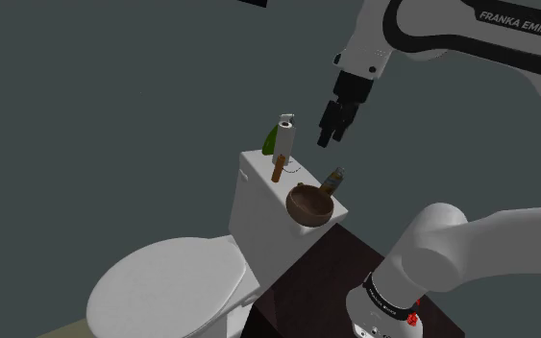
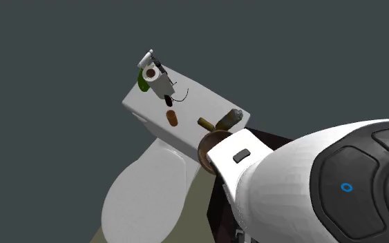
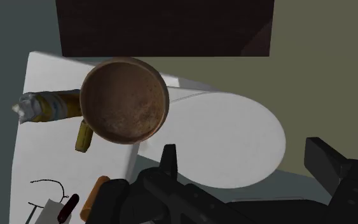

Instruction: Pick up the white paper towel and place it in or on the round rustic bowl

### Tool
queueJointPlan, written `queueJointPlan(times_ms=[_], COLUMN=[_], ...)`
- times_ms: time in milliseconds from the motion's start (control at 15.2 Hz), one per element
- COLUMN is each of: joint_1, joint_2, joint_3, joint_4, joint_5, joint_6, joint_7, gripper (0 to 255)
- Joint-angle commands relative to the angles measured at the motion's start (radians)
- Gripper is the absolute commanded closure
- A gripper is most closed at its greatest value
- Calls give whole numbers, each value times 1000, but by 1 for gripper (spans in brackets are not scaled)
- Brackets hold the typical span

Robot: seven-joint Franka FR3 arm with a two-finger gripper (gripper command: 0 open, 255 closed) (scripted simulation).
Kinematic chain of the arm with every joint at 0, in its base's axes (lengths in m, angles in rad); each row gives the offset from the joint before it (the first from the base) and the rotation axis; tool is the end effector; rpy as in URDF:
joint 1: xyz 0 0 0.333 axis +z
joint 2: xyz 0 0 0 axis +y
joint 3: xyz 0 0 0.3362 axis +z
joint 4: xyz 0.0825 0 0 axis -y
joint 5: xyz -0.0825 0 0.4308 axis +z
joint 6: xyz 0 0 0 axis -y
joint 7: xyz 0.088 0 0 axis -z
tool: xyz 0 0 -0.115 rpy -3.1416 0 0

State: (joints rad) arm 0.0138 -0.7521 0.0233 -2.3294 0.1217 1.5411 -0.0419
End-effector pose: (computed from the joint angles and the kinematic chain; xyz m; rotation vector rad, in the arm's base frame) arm 0.3450 0.0291 0.5970 -3.0331 -0.1120 0.0542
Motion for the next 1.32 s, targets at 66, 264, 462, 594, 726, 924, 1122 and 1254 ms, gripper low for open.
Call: queueJointPlan(times_ms=[66,264,462,594,726,924,1122,1254], joint_1=[-7,-26,-44,-56,-68,-84,-100,-110], joint_2=[25,105,190,249,310,404,500,565], joint_3=[-7,-29,-51,-65,-79,-99,-119,-132], joint_4=[2,14,37,57,83,129,186,230], joint_5=[-13,-49,-82,-102,-121,-146,-166,-178], joint_6=[22,88,150,189,225,275,319,343], joint_7=[-11,-42,-69,-86,-102,-123,-144,-157], gripper=[0,0,0,0,0,0,0,0])
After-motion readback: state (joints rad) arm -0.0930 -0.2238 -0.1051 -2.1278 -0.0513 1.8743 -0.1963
